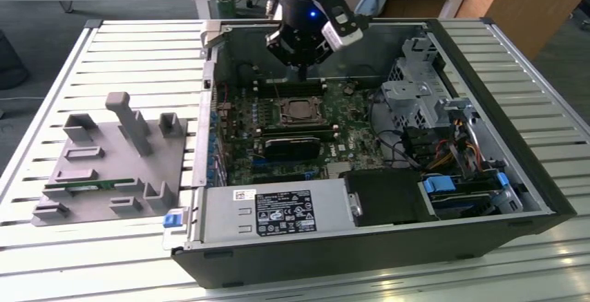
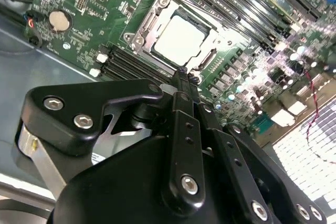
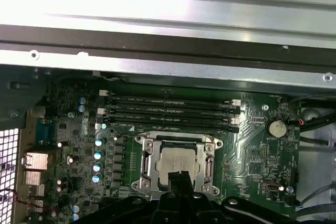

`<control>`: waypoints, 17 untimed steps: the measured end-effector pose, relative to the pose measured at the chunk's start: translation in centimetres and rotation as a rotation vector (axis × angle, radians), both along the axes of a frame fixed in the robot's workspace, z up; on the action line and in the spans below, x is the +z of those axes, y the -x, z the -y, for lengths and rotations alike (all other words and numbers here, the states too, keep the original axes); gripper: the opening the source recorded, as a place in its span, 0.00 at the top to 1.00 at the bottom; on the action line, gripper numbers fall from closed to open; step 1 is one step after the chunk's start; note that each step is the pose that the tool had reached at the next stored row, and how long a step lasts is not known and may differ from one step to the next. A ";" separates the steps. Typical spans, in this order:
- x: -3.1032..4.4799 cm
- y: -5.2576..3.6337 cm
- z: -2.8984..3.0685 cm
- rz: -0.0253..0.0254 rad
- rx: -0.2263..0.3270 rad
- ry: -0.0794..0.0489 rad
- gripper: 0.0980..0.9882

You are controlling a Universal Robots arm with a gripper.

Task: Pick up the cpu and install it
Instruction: 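Install the first cpu locking lever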

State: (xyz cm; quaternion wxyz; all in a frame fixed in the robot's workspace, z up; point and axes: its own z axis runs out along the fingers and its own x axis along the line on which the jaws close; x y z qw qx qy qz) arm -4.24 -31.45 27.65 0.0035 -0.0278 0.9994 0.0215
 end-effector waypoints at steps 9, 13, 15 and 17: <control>-0.01 0.27 0.00 0.0001 0.010 0.000 0.99; -0.01 0.60 0.00 0.0001 0.010 0.000 0.99; -0.01 0.73 0.00 0.0000 0.010 0.000 0.99; -0.01 0.85 0.00 0.0000 0.010 0.000 0.99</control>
